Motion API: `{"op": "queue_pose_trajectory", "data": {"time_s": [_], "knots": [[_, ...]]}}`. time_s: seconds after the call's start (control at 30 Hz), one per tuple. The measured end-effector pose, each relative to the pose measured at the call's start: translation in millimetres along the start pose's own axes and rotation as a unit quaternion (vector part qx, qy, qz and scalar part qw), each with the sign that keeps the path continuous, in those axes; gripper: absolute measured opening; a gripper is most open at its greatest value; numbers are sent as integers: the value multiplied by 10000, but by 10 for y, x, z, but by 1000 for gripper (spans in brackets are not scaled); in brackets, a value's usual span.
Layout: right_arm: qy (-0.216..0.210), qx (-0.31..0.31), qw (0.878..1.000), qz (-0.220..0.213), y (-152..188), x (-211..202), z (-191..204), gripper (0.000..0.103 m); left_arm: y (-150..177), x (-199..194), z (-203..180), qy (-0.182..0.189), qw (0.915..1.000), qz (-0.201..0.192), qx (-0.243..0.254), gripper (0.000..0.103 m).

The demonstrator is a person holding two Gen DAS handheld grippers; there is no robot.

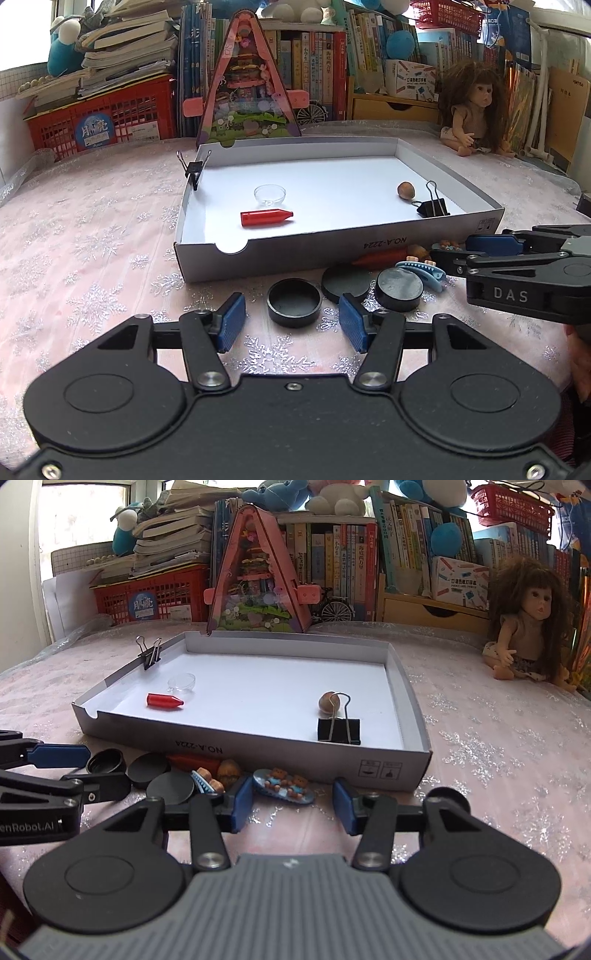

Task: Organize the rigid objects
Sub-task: 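Grasp a black round cap with the left tool while the right tool reaches the patterned hair clip, then carry the black cap and patterned hair clip over the white tray with both tools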

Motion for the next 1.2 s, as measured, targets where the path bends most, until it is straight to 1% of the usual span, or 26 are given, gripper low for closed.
{"op": "queue_pose_trajectory", "data": {"time_s": [0.1,0.2,0.27,0.3,0.33,0.37,0.4,0.53,0.73,0.97,1.1,1.2], "knots": [[96,-75,9999,-55,4,21,53,54,5,4,-8,21,10000,-27,7,51],[122,-70,9999,-85,12,27,82,54,13,-2,-17,33,10000,-52,6,45],[110,-33,9999,-93,13,27,89,53,14,-4,-19,54,10000,-61,6,39],[107,-2,9999,-93,14,27,88,52,12,-4,-24,67,10000,-63,11,37],[110,41,9999,-92,17,25,83,49,11,-7,-28,71,10000,-69,14,32],[103,80,9999,-97,16,21,78,43,8,-10,-30,55,10000,-78,12,30],[112,119,9998,-108,15,16,72,41,6,-10,-28,44,10000,-79,2,30],[82,304,9994,-128,7,-11,24,40,-8,-21,3,53,9999,-33,-93,30],[185,282,9991,-259,-30,-87,-42,40,-57,-100,61,71,9996,-120,-238,30],[359,396,9978,-382,-64,-149,-163,40,-97,-182,58,86,9994,-242,-223,30],[409,458,9970,-465,-81,-189,-210,40,-145,-223,70,161,9993,-262,-197,30],[451,471,9965,-528,-103,-214,-237,40,-192,-261,86,120,9991,-359,-176,30]]}}
Point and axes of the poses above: each gripper's, at about its wrist camera, not at the fingertips, and x roughly the way its jaws point, z to its left, y to its underside, the point moved 3 cm from there along x, roughly the way its jaws point, and after that the axes turned 1 degree about x, right-handed, at the moved point
